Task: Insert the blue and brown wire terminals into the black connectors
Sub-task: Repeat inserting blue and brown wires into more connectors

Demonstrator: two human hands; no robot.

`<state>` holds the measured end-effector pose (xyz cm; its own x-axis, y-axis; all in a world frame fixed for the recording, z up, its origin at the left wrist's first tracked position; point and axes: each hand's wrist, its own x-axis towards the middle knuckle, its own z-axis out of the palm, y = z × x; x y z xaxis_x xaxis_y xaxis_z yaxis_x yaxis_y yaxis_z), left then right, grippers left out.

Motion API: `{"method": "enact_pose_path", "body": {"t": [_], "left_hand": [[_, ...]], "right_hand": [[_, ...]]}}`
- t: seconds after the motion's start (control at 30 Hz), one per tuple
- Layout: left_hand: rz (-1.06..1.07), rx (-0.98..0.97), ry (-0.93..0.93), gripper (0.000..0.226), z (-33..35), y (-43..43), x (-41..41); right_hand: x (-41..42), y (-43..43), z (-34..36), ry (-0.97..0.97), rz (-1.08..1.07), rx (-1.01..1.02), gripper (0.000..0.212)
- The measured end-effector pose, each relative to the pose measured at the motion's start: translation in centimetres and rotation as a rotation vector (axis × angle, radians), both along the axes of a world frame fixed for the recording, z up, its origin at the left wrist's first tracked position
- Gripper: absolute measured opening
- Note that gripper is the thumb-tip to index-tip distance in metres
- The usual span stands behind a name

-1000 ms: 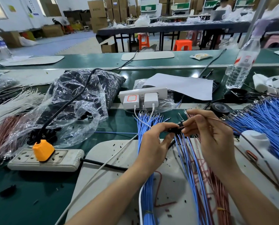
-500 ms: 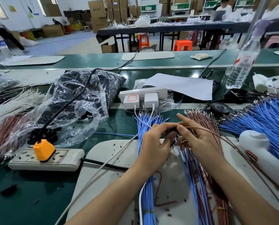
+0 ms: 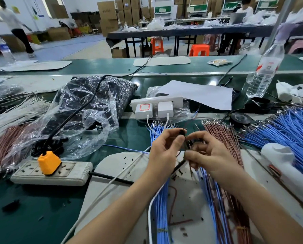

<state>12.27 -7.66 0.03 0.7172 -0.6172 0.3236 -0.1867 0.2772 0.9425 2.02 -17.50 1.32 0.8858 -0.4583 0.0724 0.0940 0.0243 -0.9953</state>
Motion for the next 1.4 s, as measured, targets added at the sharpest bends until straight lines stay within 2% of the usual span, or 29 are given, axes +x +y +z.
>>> {"method": "enact_pose_path", "body": {"t": [0.07, 0.17, 0.23, 0.3, 0.4, 0.47, 0.6, 0.67, 0.73, 0.9, 1.0, 1.07, 1.17, 1.23, 1.3, 1.4], "left_hand": [[0.019, -0.080, 0.305, 0.019, 0.1, -0.4, 0.5], [0.013, -0.285, 0.801, 0.019, 0.6, -0.7, 1.6], [0.012, -0.337, 0.925, 0.022, 0.7, -0.6, 2.3], [0.006, -0.340, 0.951, 0.024, 0.7, -0.5, 2.5], [-0.024, -0.274, 0.818, 0.027, 0.6, -0.5, 2.2], [-0.054, -0.208, 0.662, 0.027, 0.3, -0.6, 1.8], [-0.102, -0.097, 0.396, 0.027, 0.1, -0.5, 1.0], [-0.112, -0.079, 0.350, 0.027, 0.1, -0.4, 0.9], [-0.103, -0.067, 0.329, 0.027, 0.1, -0.5, 0.8], [-0.034, -0.174, 0.497, 0.028, 0.0, -0.8, 1.1], [-0.023, -0.179, 0.509, 0.028, -0.1, -0.7, 1.2], [0.035, -0.092, 0.314, 0.027, -0.1, -0.5, 0.8], [0.092, 0.014, -0.139, 0.024, 0.0, 0.0, -0.1], [0.077, 0.027, -0.372, 0.025, 0.2, 0.3, -0.7], [0.078, 0.011, -0.511, 0.024, 0.4, 0.5, -0.9], [0.104, 0.009, -0.608, 0.023, 0.4, 0.5, -1.2]], "right_hand": [[-0.6, 0.1, 0.6, 0.175, 0.227, 0.129, 0.037], [-1.8, 0.5, 1.8, 0.393, 0.710, 0.067, 0.017], [-2.1, 0.7, 2.5, 0.467, 1.000, 0.035, 0.015], [-2.0, 0.9, 2.8, 0.530, 1.150, -0.073, 0.021], [-1.7, 1.4, 2.6, 0.531, 1.111, -0.118, 0.014], [-1.4, 1.6, 2.2, 0.489, 0.880, -0.060, 0.008], [-0.7, 0.8, 0.8, 0.338, 0.279, 0.149, 0.023], [-0.5, 0.5, 0.4, 0.271, 0.179, 0.168, 0.019], [-0.5, 0.5, 0.2, 0.261, 0.247, 0.113, 0.015], [-1.1, 0.7, 0.3, 0.403, 0.732, 0.031, 0.012], [-1.3, 0.4, 0.6, 0.444, 0.789, 0.035, 0.008], [-1.2, 0.4, 0.6, 0.422, 0.679, 0.013, 0.007], [-0.5, 0.4, 0.2, 0.290, 0.291, 0.116, 0.021], [-0.1, 0.0, 0.0, 0.175, 0.064, 0.171, 0.029], [0.0, -0.3, -0.1, 0.075, -0.051, 0.138, 0.030], [0.0, -0.3, -0.3, -0.045, -0.132, 0.024, 0.024]]}}
